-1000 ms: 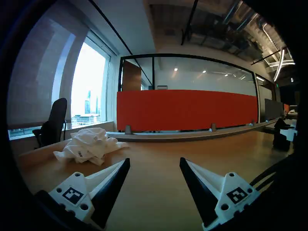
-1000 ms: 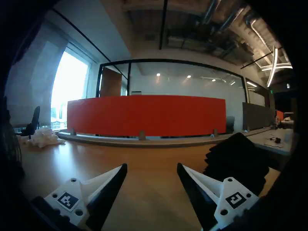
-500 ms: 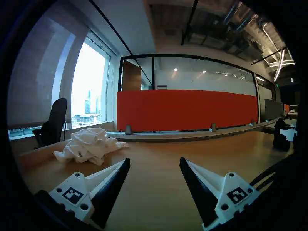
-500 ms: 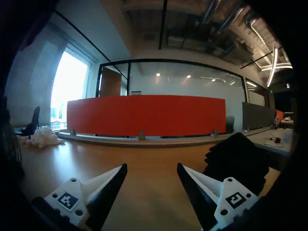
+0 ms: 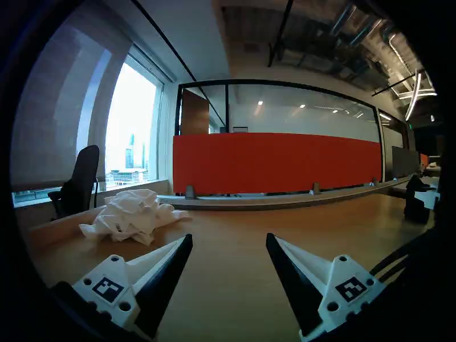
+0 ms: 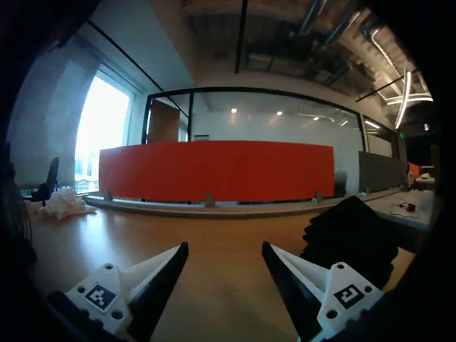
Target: Fold towel
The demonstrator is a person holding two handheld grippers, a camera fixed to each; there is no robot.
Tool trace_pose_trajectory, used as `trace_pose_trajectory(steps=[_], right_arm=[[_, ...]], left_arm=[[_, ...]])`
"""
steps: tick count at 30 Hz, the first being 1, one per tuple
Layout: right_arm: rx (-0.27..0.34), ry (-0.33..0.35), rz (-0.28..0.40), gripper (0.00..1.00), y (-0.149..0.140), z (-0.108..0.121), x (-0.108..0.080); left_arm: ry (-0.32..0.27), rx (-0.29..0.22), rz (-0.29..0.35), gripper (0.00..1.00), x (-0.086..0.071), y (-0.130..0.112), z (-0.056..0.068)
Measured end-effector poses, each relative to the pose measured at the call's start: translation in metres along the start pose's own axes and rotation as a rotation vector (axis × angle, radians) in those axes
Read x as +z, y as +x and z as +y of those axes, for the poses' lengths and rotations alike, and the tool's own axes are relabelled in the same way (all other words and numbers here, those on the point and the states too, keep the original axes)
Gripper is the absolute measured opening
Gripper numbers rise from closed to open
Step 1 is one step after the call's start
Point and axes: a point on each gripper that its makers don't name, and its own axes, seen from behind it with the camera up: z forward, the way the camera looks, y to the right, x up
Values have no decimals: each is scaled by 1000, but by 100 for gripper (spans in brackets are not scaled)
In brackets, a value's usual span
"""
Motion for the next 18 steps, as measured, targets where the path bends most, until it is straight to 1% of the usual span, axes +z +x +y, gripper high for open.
trace_pose_trajectory(steps=[18], right_arm=[[0,-7,0,100,0,1,0]], left_arm=[[0,0,0,96,0,0,0]])
